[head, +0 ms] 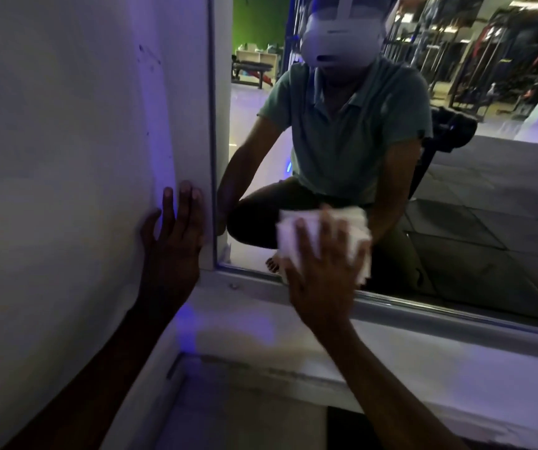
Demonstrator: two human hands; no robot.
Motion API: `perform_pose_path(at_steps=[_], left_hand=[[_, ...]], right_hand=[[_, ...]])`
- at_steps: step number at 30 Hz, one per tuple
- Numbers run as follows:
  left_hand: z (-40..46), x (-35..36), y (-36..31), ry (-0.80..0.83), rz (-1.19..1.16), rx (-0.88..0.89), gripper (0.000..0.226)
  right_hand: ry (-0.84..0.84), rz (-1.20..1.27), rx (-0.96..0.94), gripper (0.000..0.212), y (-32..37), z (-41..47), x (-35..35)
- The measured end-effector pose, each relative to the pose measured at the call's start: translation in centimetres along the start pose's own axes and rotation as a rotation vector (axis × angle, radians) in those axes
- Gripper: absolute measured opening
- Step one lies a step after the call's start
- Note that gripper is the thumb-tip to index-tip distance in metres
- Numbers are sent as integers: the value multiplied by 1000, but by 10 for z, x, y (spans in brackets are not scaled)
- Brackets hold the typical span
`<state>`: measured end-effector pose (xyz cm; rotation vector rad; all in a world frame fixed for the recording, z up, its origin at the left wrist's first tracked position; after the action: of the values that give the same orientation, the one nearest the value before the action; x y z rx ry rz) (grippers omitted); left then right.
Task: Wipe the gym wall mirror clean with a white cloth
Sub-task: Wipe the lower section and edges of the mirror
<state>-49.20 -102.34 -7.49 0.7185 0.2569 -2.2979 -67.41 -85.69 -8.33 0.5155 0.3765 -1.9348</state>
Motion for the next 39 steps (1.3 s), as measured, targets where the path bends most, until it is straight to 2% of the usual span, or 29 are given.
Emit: perform_pose_path(at_steps=[3,5,6,10,13,16,21,24,25,26,29,30,32,34,36,39], left_hand=[[-6,5,1,6,-19,-2,90],[-7,6,1,17,-37,17,87],[-7,6,2,19,-35,25,87],[-5,6,10,17,-25,97,85],[-5,5,16,-7,-32,135,80],[-6,6,14,20,-35,107,81],[-10,2,6,38,-10,46,79],[-10,2,1,24,33,38,81],[-10,2,-1,29,47,29,84],[-10,2,-2,36,71,16,87],[-10,-16,-4,47,112,38,86],[-9,-25,-5,50,96,60,84],[2,-45,-5,33,87,96,79],[27,-69,-3,-21,66,72,77],[63,-86,2,-65,-3,10,81],[114,-107,3,-115,-62,-32,85]], right_hand=[[14,-58,217,75,-25,-38,7],[-12,-33,402,81,5,-24,18],[-18,0,425,83,31,-13,25],[37,120,194,75,120,12,49],[65,127,11,72,108,4,42],[75,88,-120,72,53,-15,27],[-4,-56,223,71,-68,-47,-9],[-55,-36,480,76,-48,-28,-8],[-56,-6,478,77,-22,-13,-4],[-28,22,390,77,8,4,2],[52,16,-62,75,72,49,4],[45,9,-158,77,73,61,-5],[2,5,-222,82,53,84,-27],[-63,-50,-113,80,4,103,-57],[-110,-122,73,74,-48,115,-89],[-143,-143,300,78,-56,133,-108]])
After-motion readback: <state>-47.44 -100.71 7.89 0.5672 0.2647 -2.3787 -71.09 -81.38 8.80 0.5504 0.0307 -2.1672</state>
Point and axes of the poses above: each hand's wrist, its own z-axis towards the middle knuckle, its own x-axis out of the palm, y = z × x, the point moved 7 cm from there along z, towards the middle knuckle, and after that the axes turned 1 degree about -y, right-handed, at the moved point
